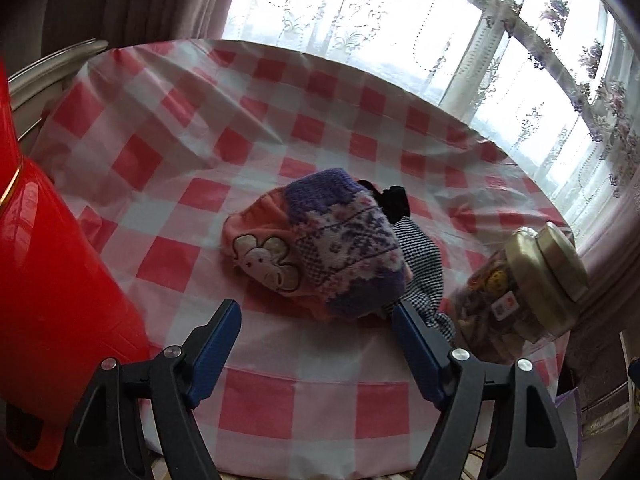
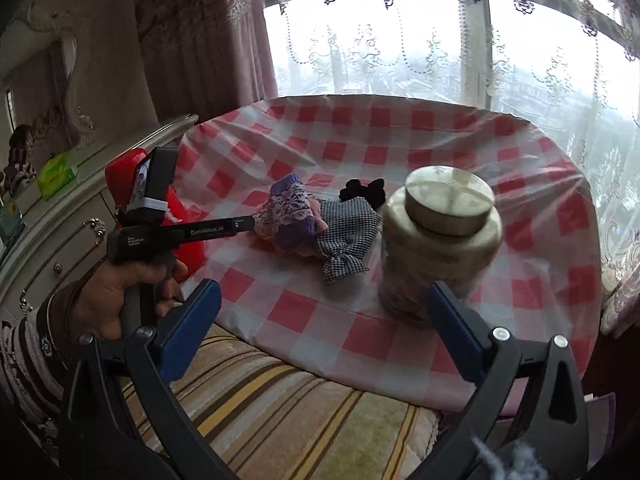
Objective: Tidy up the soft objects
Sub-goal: 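Grasp the purple knit mitten with the right tool while the left tool grasps the pink elephant hat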
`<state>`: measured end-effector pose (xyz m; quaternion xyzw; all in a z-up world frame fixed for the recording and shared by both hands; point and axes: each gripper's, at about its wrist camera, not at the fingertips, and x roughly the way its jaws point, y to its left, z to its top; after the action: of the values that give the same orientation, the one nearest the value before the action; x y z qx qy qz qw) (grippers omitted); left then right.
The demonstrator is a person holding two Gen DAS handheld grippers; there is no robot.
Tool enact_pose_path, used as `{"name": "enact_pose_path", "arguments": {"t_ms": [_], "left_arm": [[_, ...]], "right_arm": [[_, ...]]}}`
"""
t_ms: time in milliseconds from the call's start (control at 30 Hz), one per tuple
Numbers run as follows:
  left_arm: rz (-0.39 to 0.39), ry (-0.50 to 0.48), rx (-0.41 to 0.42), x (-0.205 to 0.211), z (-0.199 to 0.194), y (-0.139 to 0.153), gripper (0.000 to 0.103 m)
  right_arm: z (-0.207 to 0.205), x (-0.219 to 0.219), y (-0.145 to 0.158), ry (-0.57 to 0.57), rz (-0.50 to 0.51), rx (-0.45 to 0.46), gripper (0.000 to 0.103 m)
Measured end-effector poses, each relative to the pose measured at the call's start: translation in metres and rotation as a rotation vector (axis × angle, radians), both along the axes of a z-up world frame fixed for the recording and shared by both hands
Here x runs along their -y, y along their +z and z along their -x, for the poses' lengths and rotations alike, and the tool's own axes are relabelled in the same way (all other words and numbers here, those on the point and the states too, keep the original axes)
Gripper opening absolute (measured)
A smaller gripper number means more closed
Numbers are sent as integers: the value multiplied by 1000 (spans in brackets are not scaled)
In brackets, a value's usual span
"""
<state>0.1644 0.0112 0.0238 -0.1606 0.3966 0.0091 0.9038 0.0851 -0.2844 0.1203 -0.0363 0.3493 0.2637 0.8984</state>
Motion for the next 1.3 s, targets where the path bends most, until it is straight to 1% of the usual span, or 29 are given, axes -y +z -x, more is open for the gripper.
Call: {"name": "enact_pose_path", "arguments": {"t_ms": [233,300,367,467,533,600,667,767,867,933,1000,1033,1067,1100,1133,1233,1300], "left_arm": [[-63,52,-62,-11,-12,-23,69],[-69,66,-81,-13,-14,-31,68],[-96,81,-87,-12,-15,-35,68],[-118,82,-95,-9,-15,-42,68],[-116,103,-98,-11,-12,-45,68],[-106,125,-92,-15,-10,-46,68],[-105,131,-83,-15,-8,-46,68],[-95,123,-76,-15,-8,-47,68],[-57,117,-81,-19,-9,-51,68],[-48,115,-77,-20,-9,-51,68],[-38,112,-74,-21,-9,-52,68],[-33,110,-80,-21,-10,-53,68],[-22,108,-81,-22,-11,-54,68],[-17,106,-81,-23,-11,-55,68],[-16,106,-81,-23,-11,-55,68],[-2,106,-73,-25,-10,-54,68],[8,108,-68,-25,-9,-54,68]], "right_arm": [[-36,-71,-13,99,123,36,102],[-48,-92,-20,125,171,52,102],[-61,-108,-26,135,210,71,102],[-82,-127,-36,156,229,74,102],[-93,-141,-44,171,245,82,102],[-105,-155,-53,175,284,96,101],[-116,-170,-64,206,317,98,92],[-127,-186,-81,244,367,84,88],[-143,-193,-96,238,385,52,84],[-147,-198,-103,241,397,42,82],[-149,-204,-112,248,437,45,81],[-152,-207,-118,247,457,43,79],[-157,-207,-122,236,458,26,69],[-161,-206,-125,225,459,10,63],[-166,-204,-130,215,456,-15,53],[-171,-200,-134,204,423,-64,34],[-170,-199,-133,208,412,-67,27]]}}
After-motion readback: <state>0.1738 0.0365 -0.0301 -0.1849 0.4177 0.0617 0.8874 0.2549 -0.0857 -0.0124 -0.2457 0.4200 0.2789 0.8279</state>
